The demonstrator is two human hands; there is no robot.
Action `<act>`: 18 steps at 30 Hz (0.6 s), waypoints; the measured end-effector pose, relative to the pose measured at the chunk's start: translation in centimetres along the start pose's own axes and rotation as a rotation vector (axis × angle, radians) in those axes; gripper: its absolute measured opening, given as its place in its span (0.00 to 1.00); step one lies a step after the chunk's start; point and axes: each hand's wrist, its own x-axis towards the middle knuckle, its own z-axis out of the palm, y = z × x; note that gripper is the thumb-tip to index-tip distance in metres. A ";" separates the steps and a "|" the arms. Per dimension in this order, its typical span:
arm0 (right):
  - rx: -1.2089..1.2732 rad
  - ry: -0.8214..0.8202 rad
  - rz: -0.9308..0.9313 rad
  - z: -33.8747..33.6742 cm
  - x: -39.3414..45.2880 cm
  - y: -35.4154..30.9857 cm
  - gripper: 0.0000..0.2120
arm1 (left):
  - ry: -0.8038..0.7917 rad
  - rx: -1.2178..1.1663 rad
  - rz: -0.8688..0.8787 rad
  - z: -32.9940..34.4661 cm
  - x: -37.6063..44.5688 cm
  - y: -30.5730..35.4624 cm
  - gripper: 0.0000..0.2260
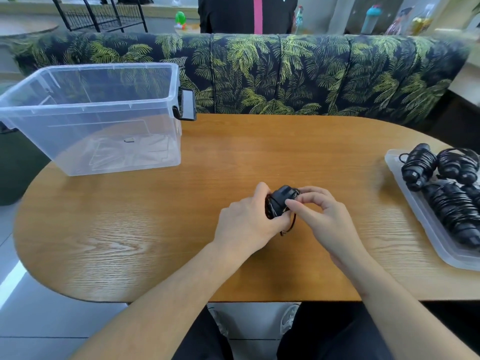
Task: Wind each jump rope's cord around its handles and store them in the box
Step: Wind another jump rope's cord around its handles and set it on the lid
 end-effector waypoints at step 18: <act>1.078 0.129 0.425 -2.3 1.5 1.5 0.22 | -0.072 0.151 0.066 -0.1 2.2 -0.4 0.36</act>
